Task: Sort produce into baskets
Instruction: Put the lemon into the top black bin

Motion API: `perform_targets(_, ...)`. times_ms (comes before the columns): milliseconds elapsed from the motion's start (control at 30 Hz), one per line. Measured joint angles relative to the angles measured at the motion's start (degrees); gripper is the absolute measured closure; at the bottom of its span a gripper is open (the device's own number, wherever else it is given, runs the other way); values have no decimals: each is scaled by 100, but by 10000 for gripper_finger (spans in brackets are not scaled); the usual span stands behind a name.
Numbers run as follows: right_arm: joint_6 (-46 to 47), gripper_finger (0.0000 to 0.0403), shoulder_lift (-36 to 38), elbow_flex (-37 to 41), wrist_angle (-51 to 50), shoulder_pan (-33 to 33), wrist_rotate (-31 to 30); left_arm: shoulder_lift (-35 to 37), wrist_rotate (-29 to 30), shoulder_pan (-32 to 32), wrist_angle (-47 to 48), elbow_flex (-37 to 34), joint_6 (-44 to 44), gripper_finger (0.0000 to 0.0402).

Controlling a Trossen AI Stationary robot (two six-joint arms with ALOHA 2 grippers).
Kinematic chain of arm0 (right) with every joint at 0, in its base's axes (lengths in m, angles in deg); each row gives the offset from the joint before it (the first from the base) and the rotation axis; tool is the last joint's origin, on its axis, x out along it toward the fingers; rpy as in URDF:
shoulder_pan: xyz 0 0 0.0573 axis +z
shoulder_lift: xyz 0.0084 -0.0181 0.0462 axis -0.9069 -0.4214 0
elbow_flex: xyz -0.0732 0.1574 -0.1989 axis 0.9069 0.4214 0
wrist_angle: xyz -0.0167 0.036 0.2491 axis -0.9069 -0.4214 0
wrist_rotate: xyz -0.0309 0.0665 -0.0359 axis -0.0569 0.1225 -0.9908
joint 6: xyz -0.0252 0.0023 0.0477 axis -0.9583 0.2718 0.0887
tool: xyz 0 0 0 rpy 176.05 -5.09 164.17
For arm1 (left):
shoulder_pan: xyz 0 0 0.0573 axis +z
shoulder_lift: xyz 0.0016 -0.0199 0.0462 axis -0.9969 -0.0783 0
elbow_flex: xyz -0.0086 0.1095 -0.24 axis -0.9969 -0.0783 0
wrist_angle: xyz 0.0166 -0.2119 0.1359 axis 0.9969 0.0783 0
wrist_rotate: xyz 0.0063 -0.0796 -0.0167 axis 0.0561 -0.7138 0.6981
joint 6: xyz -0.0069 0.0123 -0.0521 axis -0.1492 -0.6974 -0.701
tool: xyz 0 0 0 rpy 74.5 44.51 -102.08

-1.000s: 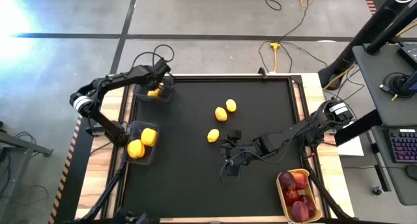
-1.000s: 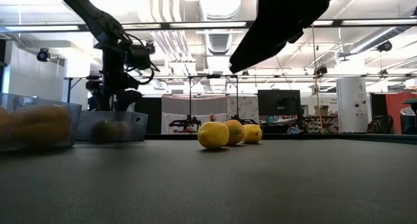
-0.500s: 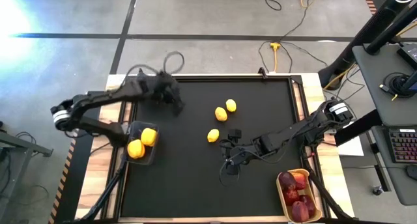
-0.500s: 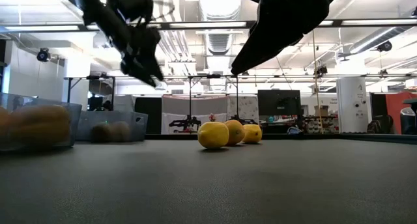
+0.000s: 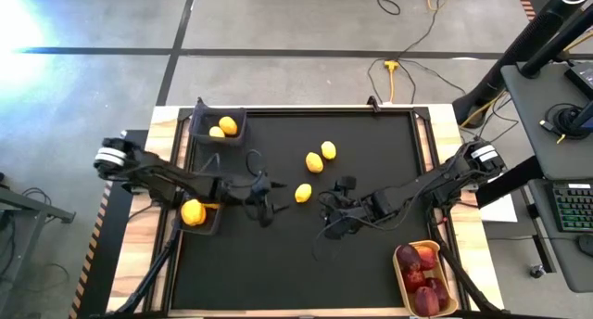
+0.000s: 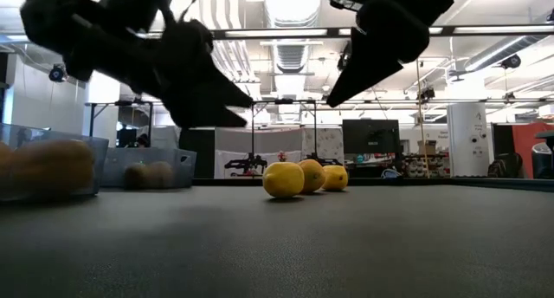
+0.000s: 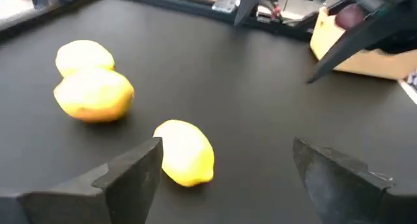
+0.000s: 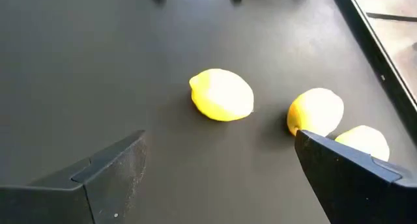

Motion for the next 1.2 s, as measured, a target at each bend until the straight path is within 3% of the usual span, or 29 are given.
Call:
perform_targets(233,98,26,0,0,10,-17,-83,-1178,462,-8,-453,430,-317,38)
perform_targets(500,89,26,0,0,-12,-15,-81,-2316,1453,8,-523,1166,-369,39)
perform_targets(767,85,26,-2,7,-31,-15,-83,-3049,1472,89,-606,1635,-1104,46)
perform_targets(900,87,26,-2,14,-31,-15,-85,-3206,1502,89,-612,1773,-1147,87)
perform_targets(1133,87,26,-4,21,-31,-15,-87,-2950,1307,158,-487,1530,-1352,217)
perform_targets(1200,87,26,-7,26,-30,-15,-90,-2681,1282,153,-464,1364,-1344,222)
